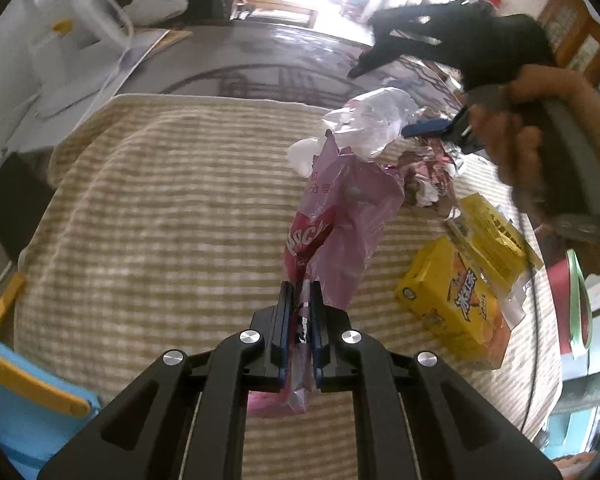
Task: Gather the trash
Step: 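Grasp the pink wrapper with the left tool while the right tool grasps the plastic bottle, then carry the wrapper and bottle over the red bucket and release both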
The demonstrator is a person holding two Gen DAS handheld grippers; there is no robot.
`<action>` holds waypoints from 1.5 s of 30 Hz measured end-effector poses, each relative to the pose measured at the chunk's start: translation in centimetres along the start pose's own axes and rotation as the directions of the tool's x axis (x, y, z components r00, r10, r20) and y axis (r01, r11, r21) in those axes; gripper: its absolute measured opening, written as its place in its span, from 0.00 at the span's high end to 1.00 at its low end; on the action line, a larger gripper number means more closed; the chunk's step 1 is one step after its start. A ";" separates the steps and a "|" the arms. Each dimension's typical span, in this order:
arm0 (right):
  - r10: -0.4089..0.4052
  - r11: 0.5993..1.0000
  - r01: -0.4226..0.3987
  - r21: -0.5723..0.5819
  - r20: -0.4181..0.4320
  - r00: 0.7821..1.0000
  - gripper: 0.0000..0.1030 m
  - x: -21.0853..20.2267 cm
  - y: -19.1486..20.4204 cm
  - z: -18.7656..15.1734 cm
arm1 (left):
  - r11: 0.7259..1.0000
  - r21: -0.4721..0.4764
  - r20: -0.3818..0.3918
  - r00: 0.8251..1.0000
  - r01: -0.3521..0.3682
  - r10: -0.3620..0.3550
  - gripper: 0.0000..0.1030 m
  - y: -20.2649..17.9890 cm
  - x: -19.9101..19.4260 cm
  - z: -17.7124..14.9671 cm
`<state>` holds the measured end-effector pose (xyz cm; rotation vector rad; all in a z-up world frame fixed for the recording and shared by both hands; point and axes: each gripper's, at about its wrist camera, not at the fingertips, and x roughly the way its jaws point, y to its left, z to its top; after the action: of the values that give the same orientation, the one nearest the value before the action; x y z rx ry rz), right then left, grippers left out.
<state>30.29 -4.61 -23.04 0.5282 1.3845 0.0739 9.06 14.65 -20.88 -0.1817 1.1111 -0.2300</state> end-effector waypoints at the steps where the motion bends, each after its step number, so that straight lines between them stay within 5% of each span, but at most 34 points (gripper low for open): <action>1: -0.007 1.000 0.007 -0.007 -0.010 1.000 0.20 0.7 0.2 0.1 | 1.000 -0.006 0.004 1.000 -0.004 0.004 0.94 0.2 -0.1 0.1; 5: -0.025 0.999 0.024 -0.031 -0.011 1.000 0.22 2.4 0.4 -0.1 | 0.999 -0.028 0.015 1.000 -0.018 0.018 0.94 0.7 0.0 0.5; 6: -0.022 0.999 0.022 -0.041 -0.008 1.000 0.36 2.4 0.5 0.0 | 0.999 -0.036 0.017 1.000 -0.022 0.023 0.94 1.0 0.1 0.6; 11: 0.084 0.989 -0.084 -0.123 -0.004 0.996 0.40 1.0 1.6 -0.2 | 0.998 -0.052 0.003 0.999 -0.040 0.041 0.92 1.4 0.7 0.8; 17: 0.191 0.943 -0.175 -0.282 0.028 0.981 0.41 -5.6 2.5 -3.5 | 0.998 -0.041 -0.010 0.999 -0.053 0.053 0.88 0.9 1.6 1.5; 22: 0.212 0.909 -0.154 -0.387 0.113 0.971 0.41 -11.8 0.3 -8.0 | 0.998 -0.049 0.015 0.999 -0.043 0.044 0.90 0.4 1.0 2.1; 27: 0.210 0.914 -0.085 -0.396 0.286 0.935 0.41 -17.4 -3.0 -12.4 | 0.999 -0.038 0.077 0.997 -0.023 0.026 0.93 -1.2 -1.1 2.4; 32: 0.222 0.948 -0.086 -0.307 0.444 0.868 0.41 -22.5 -7.1 -15.3 | 1.000 -0.003 0.141 0.990 -0.015 0.015 0.94 -3.8 -3.5 2.5; 35: 0.191 0.952 -0.036 -0.305 0.497 0.847 0.41 -24.3 -8.4 -16.3 | 1.000 0.012 0.164 0.987 -0.002 0.000 0.94 -5.2 -4.7 2.4; 39: 0.165 0.957 -0.004 -0.288 0.535 0.829 0.41 -25.9 -10.4 -17.9 | 0.999 0.046 0.195 0.980 0.019 -0.028 0.94 -7.5 -6.4 2.1; 45: 0.139 0.969 -0.001 -0.248 0.540 0.830 0.41 -26.5 -13.3 -19.7 | 0.995 0.094 0.213 0.976 0.036 -0.056 0.94 -10.6 -8.0 0.7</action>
<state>2.91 -19.56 -5.90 0.3575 0.7681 0.1337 5.33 6.70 -10.92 -0.1489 0.8802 -0.2939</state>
